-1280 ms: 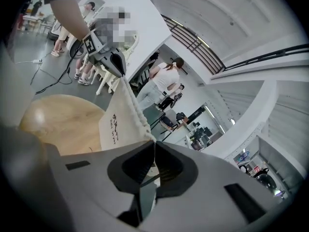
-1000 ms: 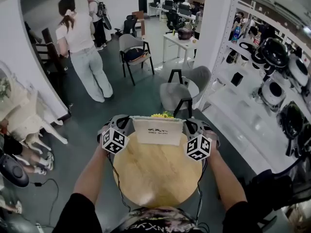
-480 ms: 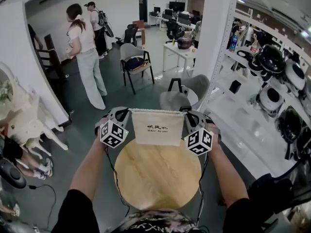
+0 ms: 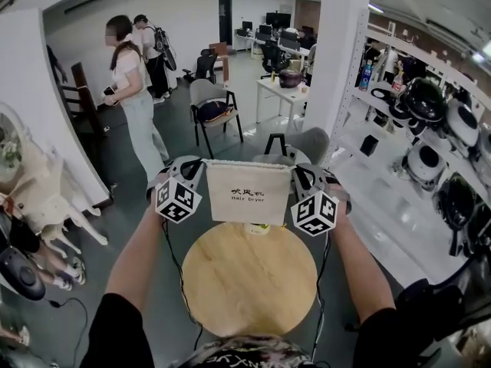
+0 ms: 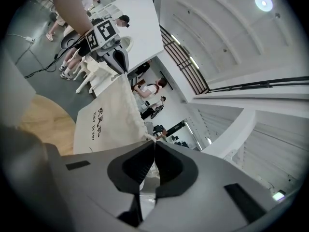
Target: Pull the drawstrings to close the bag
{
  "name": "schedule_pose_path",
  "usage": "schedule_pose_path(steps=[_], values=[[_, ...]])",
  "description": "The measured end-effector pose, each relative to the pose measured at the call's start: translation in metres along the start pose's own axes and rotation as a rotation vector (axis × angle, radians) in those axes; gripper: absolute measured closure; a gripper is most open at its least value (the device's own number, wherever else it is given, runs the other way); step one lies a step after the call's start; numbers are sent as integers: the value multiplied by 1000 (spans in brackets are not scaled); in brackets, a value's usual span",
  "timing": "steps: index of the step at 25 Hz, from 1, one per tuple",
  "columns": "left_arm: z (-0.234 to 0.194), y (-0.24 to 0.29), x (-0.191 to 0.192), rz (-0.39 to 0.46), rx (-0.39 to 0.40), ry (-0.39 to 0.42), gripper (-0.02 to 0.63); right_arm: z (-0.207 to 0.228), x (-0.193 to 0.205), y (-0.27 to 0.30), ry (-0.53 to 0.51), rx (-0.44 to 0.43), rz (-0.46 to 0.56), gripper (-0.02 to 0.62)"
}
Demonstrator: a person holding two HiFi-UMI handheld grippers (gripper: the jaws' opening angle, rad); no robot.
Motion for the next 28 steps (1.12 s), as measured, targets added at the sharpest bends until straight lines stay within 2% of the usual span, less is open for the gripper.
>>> schedule_pose_path(steps=[17, 28], values=[[-60, -1, -49, 37, -77, 92, 588, 65, -26, -2, -60, 88, 28, 584], [-74, -4, -59, 39, -113, 83, 588, 83, -31, -6, -40, 112, 35, 584]])
Point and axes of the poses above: the fingertips, and each gripper's own axes: y forward along the fingers, z to its right, x out of its underside, the point moved 2 cm from there along -y, backward along the fingers, and after that the axes turned 5 degrees about -z, right-handed, at the moved point
